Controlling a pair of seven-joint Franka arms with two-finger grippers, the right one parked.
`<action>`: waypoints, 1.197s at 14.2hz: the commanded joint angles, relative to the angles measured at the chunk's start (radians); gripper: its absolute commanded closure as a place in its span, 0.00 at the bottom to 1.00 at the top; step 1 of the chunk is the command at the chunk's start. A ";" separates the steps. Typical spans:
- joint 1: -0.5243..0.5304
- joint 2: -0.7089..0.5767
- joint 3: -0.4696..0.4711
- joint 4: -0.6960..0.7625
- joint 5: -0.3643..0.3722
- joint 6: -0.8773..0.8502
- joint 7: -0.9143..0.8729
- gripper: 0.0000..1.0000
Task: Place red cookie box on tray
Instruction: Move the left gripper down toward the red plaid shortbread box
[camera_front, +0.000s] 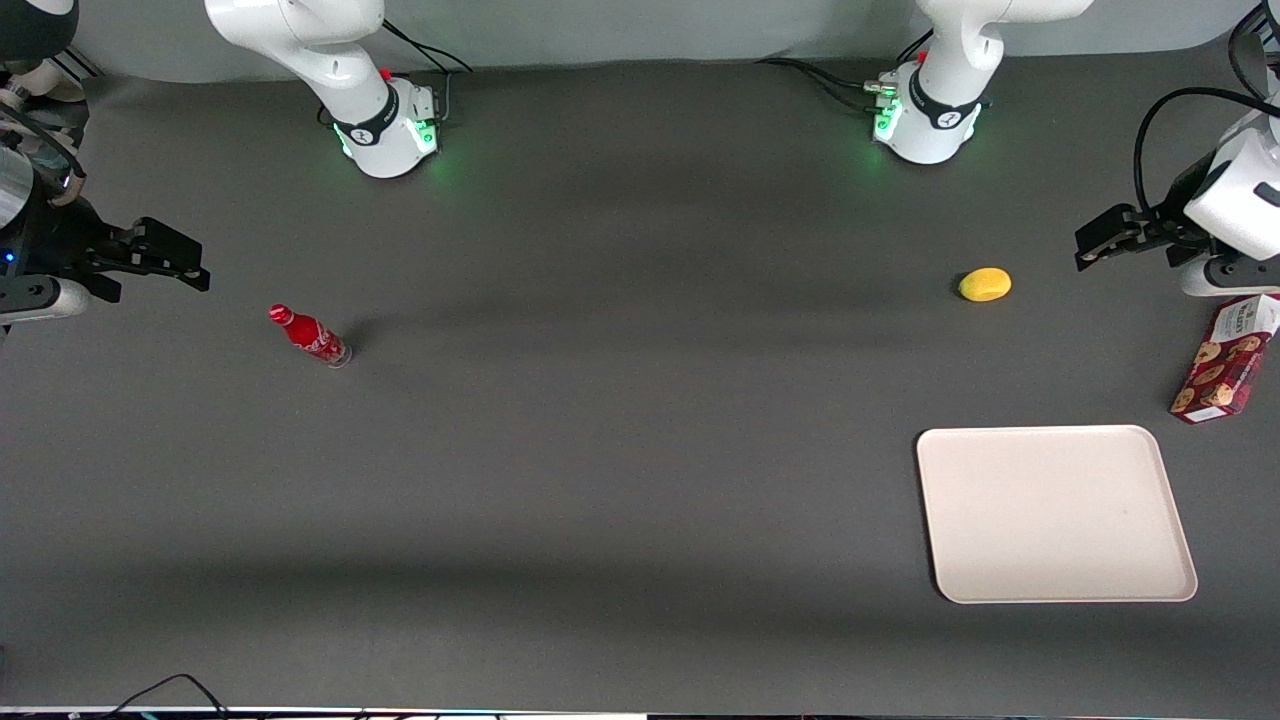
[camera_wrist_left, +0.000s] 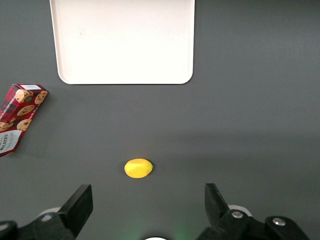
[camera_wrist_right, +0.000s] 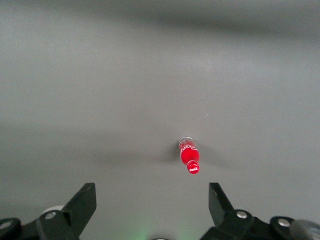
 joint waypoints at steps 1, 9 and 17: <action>-0.014 0.020 0.001 0.036 0.003 -0.028 -0.012 0.00; -0.014 0.046 -0.019 0.050 -0.002 -0.031 -0.018 0.00; -0.011 0.058 -0.024 0.057 -0.012 -0.044 -0.003 0.00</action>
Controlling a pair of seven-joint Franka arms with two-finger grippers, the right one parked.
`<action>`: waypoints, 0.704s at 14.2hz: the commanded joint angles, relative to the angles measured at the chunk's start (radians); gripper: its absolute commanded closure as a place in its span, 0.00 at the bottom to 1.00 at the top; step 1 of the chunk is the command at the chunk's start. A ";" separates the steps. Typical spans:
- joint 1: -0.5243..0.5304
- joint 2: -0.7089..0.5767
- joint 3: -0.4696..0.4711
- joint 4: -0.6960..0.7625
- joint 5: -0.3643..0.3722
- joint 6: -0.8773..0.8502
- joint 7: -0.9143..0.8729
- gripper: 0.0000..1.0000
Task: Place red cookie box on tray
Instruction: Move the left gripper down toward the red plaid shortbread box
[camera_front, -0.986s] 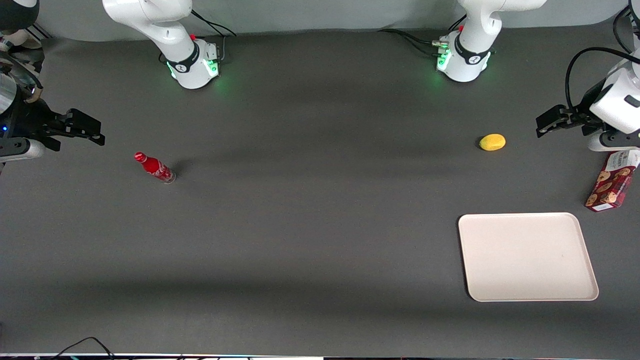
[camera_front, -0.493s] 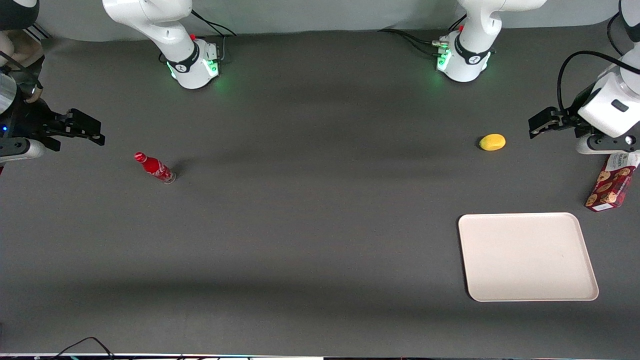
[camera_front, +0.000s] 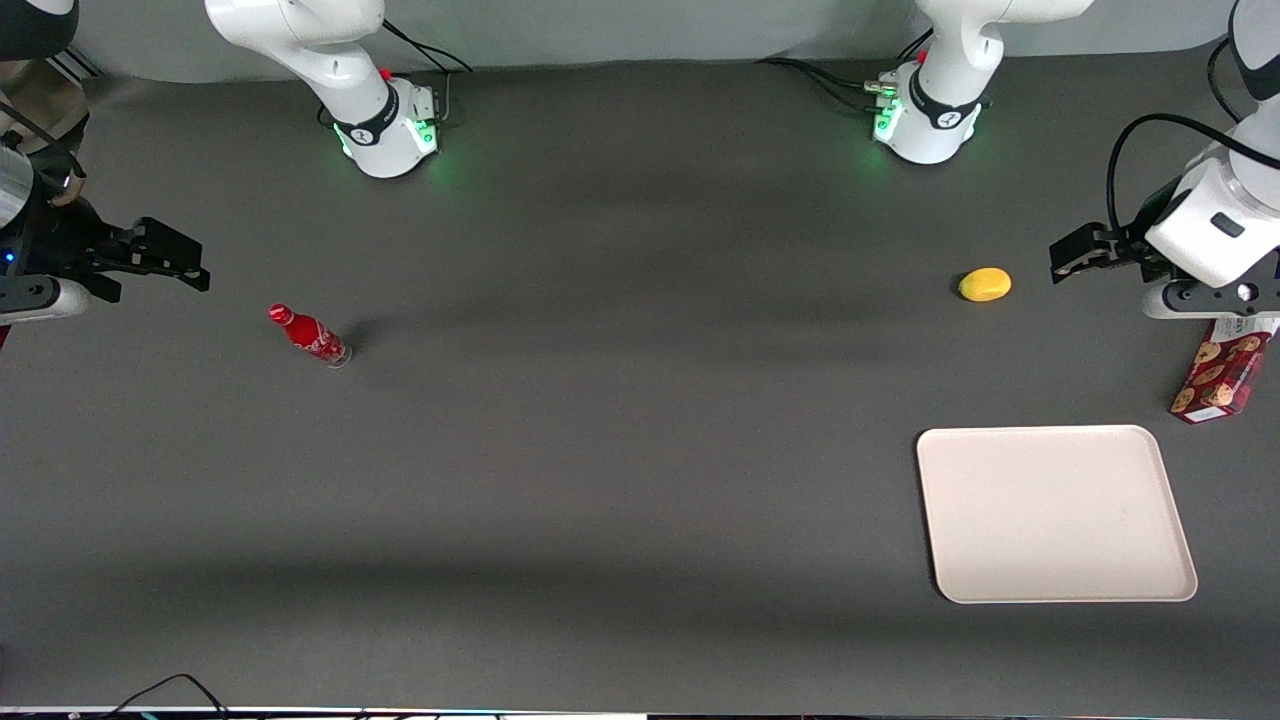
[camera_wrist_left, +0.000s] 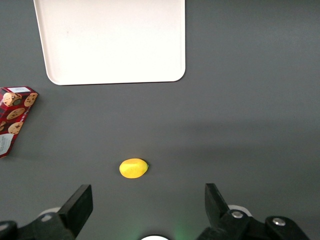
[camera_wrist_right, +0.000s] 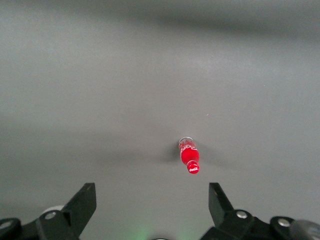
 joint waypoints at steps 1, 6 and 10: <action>-0.003 0.010 0.005 0.031 -0.006 -0.030 -0.001 0.00; 0.151 0.021 -0.018 0.032 -0.005 -0.010 0.236 0.00; 0.444 0.050 -0.168 0.039 0.007 0.025 0.501 0.00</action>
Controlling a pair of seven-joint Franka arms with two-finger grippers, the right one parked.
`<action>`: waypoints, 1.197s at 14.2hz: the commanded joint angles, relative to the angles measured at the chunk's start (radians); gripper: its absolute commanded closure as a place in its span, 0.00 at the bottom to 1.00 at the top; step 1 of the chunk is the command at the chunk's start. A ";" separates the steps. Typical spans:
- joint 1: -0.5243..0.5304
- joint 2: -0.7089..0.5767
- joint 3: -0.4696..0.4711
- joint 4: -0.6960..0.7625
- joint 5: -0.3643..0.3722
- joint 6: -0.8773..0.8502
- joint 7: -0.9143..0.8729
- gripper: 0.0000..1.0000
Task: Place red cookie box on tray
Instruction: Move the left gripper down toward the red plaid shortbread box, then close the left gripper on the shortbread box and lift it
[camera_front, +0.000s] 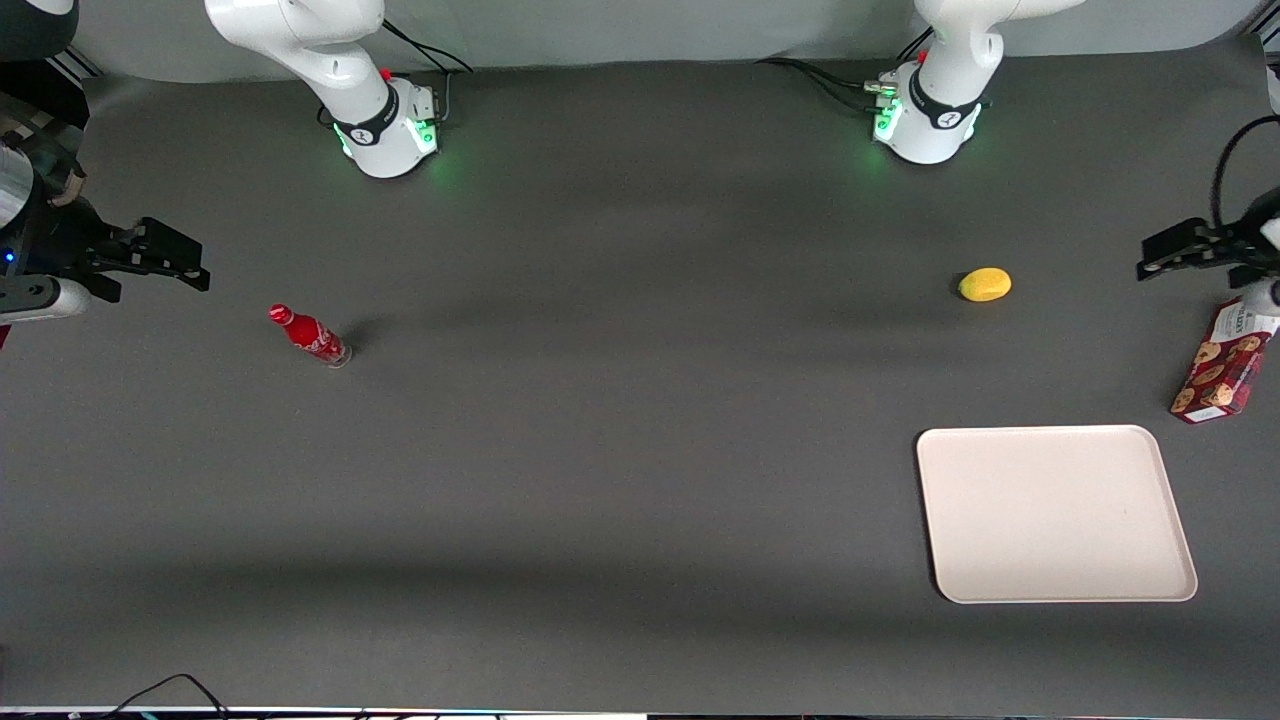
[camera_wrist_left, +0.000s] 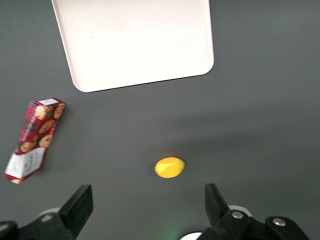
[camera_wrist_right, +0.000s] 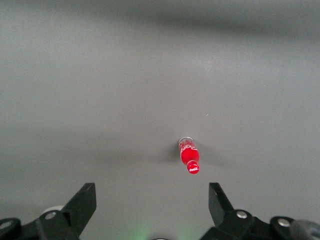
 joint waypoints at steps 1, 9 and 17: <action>0.226 0.045 -0.118 0.034 0.006 0.037 0.235 0.00; 0.543 0.261 -0.155 0.004 0.120 0.346 0.906 0.00; 0.628 0.450 -0.155 -0.176 0.141 0.741 1.069 0.00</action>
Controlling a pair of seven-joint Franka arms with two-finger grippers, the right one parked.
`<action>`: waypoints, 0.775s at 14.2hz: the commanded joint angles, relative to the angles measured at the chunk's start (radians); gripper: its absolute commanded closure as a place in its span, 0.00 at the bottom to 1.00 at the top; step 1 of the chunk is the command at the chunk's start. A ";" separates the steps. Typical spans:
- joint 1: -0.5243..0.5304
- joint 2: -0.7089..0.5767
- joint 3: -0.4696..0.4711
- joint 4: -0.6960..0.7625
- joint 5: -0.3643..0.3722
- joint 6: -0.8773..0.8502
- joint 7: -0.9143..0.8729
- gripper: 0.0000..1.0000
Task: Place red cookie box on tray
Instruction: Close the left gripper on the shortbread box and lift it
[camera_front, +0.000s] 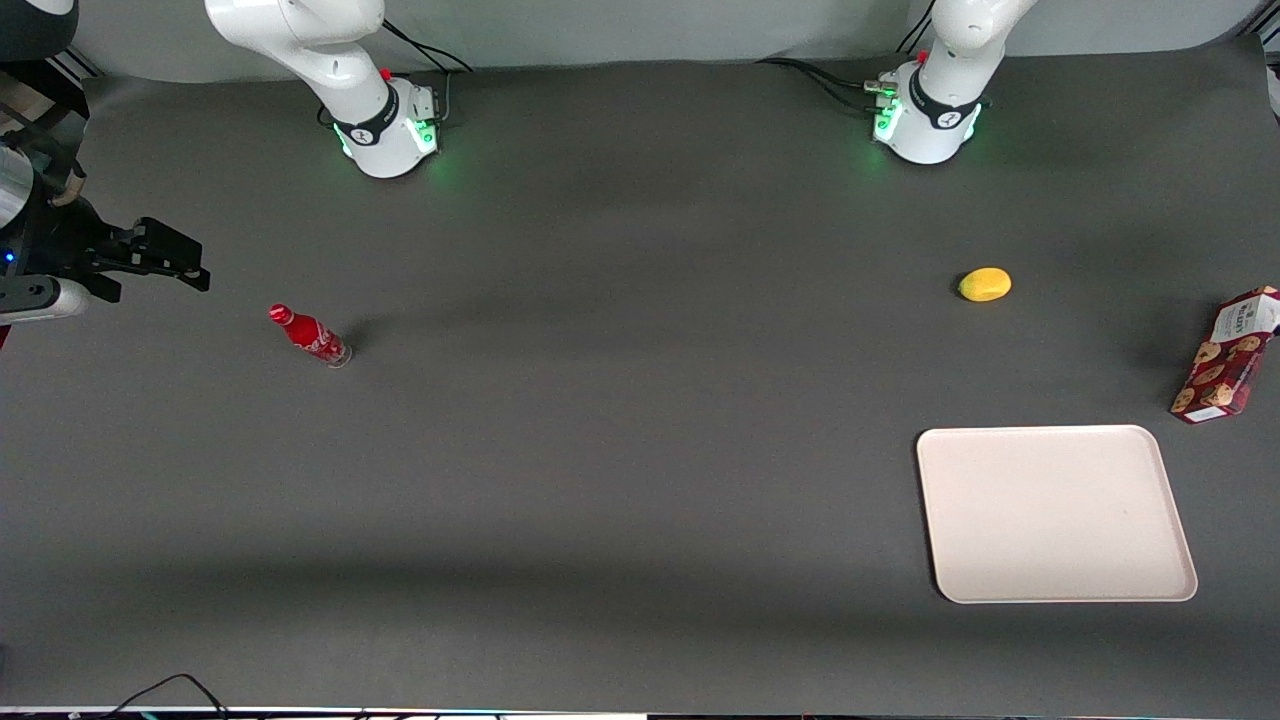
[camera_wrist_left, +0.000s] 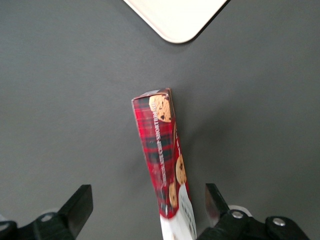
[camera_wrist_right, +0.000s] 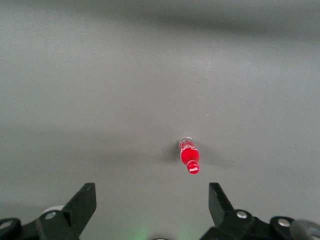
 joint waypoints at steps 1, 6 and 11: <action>0.019 0.026 -0.012 -0.075 0.016 0.113 0.016 0.00; 0.019 0.097 0.038 -0.097 0.023 0.166 0.042 0.00; 0.019 0.081 0.095 -0.176 0.025 0.230 0.087 0.00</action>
